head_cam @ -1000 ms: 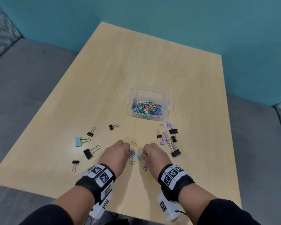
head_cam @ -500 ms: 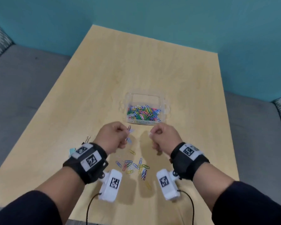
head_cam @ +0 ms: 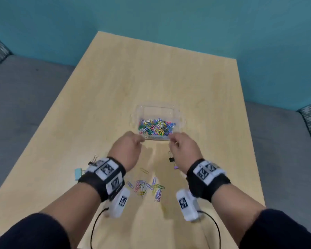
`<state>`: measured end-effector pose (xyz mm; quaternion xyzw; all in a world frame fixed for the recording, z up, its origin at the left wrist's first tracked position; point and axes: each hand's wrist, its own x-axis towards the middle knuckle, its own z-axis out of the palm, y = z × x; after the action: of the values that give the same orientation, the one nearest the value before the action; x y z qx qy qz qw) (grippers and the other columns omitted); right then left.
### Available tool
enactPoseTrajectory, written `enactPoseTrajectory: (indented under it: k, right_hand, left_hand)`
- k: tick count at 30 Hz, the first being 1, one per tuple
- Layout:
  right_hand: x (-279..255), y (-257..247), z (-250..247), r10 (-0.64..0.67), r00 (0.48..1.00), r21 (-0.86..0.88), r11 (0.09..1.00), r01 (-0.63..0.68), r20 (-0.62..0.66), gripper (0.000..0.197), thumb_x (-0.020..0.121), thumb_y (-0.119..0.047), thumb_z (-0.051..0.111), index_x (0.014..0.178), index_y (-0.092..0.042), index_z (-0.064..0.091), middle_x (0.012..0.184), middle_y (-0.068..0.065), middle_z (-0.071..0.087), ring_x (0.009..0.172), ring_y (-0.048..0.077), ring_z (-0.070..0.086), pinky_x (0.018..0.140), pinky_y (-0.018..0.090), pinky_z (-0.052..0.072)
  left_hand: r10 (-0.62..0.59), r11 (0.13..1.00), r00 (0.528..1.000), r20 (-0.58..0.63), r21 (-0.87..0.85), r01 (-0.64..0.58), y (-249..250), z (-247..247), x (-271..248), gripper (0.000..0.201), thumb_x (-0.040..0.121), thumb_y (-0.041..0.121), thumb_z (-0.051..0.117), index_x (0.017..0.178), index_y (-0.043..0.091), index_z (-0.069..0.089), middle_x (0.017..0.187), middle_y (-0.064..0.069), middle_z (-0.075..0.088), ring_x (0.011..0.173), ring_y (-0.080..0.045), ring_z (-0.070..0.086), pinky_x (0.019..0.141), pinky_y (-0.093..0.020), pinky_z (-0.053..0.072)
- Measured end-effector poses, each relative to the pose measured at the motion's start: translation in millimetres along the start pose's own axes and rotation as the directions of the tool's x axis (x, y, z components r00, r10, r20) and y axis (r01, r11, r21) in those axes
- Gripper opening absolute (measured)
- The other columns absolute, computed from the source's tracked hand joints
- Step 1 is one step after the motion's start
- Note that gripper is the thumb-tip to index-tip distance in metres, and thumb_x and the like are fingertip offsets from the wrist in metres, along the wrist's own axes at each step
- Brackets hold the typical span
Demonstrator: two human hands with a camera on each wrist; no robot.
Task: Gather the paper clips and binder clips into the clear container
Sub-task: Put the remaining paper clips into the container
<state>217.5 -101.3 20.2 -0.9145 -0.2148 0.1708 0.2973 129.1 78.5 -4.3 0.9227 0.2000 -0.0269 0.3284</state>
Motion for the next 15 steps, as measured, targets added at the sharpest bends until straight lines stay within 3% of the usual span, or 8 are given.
enactPoseTrajectory:
  k: [3,5,8,10,12,15]
  right_hand:
    - [-43.2,14.0,33.1,-0.191,0.956,-0.216,0.947,0.239,0.222,0.026,0.09,-0.008,0.046,0.111,-0.012,0.06,0.108,0.006,0.057,0.1,0.027,0.053,0.087,0.041,0.047]
    - [-67.7,20.7,52.0,-0.286,0.893,-0.35,0.844,0.407,0.349,0.034,0.084,-0.008,0.05,0.118,-0.012,0.052,0.117,0.007,0.053,0.108,0.03,0.047,0.085,0.041,0.047]
    - [-95.5,30.8,65.7,-0.314,0.848,-0.453,0.738,0.5,0.426,0.055,0.082,-0.025,0.06,0.131,-0.008,0.043,0.135,0.011,0.046,0.123,0.033,0.043,0.089,0.044,0.049]
    - [-105.3,36.9,67.7,-0.336,0.832,-0.479,0.695,0.535,0.442,0.06,0.08,-0.029,0.064,0.132,-0.006,0.043,0.137,0.012,0.045,0.125,0.034,0.043,0.091,0.045,0.048]
    - [-110.2,43.1,64.8,-0.371,0.826,-0.461,0.697,0.55,0.424,0.056,0.078,-0.028,0.066,0.129,-0.01,0.048,0.132,0.008,0.049,0.121,0.031,0.047,0.087,0.042,0.051]
    - [-119.3,48.2,52.0,-0.264,0.902,-0.36,0.85,0.385,0.341,0.055,0.082,-0.027,0.061,0.133,-0.018,0.043,0.125,0.003,0.05,0.107,0.026,0.053,0.083,0.036,0.05]
  left_hand:
    - [0.235,0.907,0.949,0.212,0.302,-0.292,-11.3,29.6,-43.2,0.027,0.086,0.015,0.051,0.112,0.019,0.058,0.119,-0.007,0.051,0.099,-0.029,0.051,0.08,-0.042,0.048]
    - [0.245,0.856,0.929,0.276,0.389,-0.341,-18.3,41.2,-64.1,0.03,0.083,0.023,0.054,0.113,0.02,0.054,0.121,-0.005,0.051,0.097,-0.028,0.048,0.074,-0.042,0.049]
    - [0.277,0.802,0.921,0.275,0.462,-0.38,-21.4,44.7,-88.5,0.03,0.08,0.029,0.059,0.109,0.02,0.057,0.114,-0.002,0.055,0.092,-0.026,0.052,0.067,-0.038,0.049]
    - [0.325,0.777,0.906,0.27,0.47,-0.419,-28.2,43.8,-98.9,0.027,0.08,0.03,0.061,0.105,0.02,0.058,0.115,-0.002,0.055,0.092,-0.026,0.053,0.067,-0.038,0.05]
    - [0.307,0.818,0.924,0.228,0.432,-0.379,-34.9,37.4,-107.2,0.025,0.078,0.031,0.066,0.1,0.021,0.061,0.116,-0.003,0.057,0.093,-0.027,0.053,0.069,-0.038,0.052]
    - [0.111,0.942,0.987,0.116,0.303,-0.142,-46.0,25.8,-121.3,0.041,0.073,0.034,0.074,0.109,0.019,0.06,0.109,-0.004,0.055,0.09,-0.027,0.051,0.076,-0.038,0.05]
